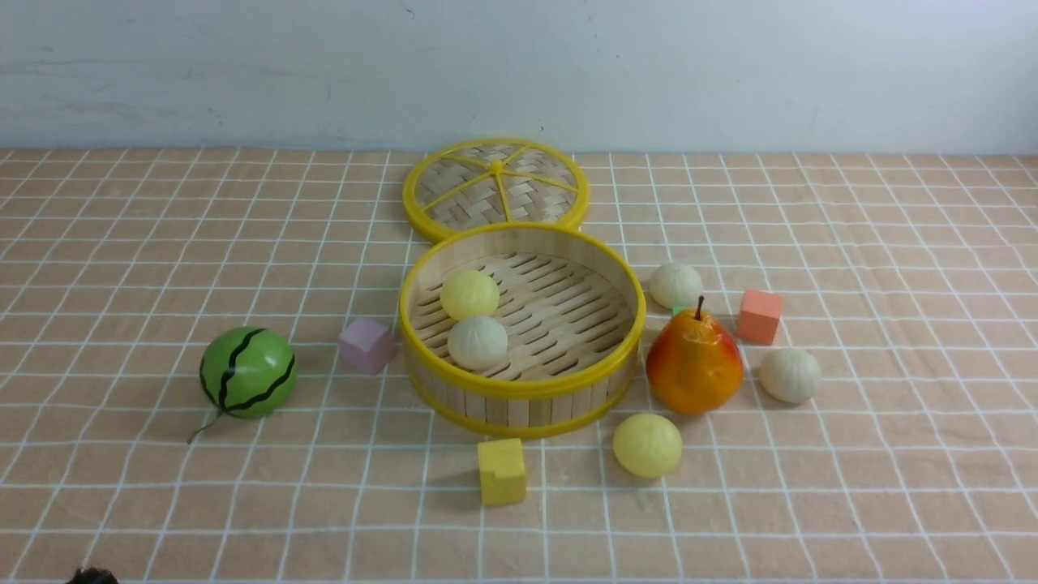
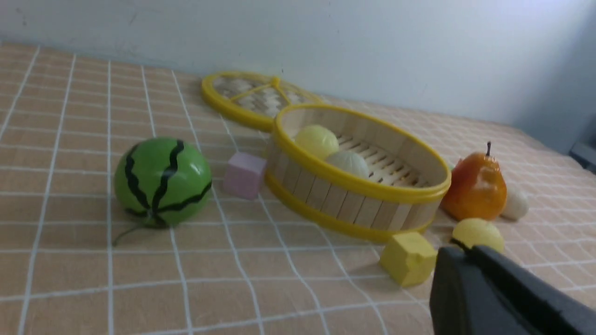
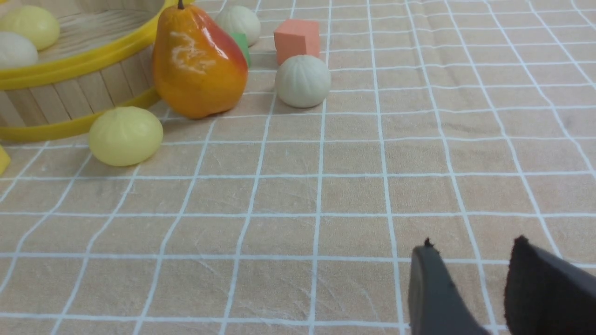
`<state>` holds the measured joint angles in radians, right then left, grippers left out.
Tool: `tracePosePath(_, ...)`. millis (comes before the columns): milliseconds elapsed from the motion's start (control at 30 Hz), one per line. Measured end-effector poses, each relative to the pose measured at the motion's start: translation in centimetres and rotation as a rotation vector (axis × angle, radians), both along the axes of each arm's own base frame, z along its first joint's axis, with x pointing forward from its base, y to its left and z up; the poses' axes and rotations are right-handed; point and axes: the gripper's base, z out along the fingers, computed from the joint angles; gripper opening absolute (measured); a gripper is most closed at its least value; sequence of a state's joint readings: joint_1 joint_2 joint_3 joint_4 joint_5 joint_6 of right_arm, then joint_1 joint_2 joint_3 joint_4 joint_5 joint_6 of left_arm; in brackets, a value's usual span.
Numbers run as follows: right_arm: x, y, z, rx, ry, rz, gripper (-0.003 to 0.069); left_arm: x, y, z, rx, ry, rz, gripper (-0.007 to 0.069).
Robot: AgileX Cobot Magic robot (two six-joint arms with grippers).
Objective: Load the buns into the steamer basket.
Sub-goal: Use the right arm to grab a steamed stuffed bun
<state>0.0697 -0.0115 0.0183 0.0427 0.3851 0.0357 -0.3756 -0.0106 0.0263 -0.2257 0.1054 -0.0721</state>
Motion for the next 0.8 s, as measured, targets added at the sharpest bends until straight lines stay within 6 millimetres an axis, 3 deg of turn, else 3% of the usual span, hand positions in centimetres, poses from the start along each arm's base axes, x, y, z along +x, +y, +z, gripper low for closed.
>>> tracePosePath(300,0.0,0.0,0.0,0.0,0.0,0.0,0.0241,-0.2,-0.2,-1.3,0.051,0.126,-0.031,-0.0013)
tracePosePath(567,0.0,0.0,0.0,0.001,-0.004,0.0,0.0241,-0.2,-0.2,-1.3,0.051,0.128,-0.031,-0.0013)
tracePosePath(667,0.1,0.1,0.1,0.054,-0.015,-0.001,0.0241,-0.2,-0.2,-1.3,0.051,0.128,-0.031,-0.0013)
tracePosePath(800,0.3,0.4,1.0,0.289,-0.107,-0.022,0.0241,-0.2,-0.2,-1.3,0.051,0.129,-0.031,-0.0013)
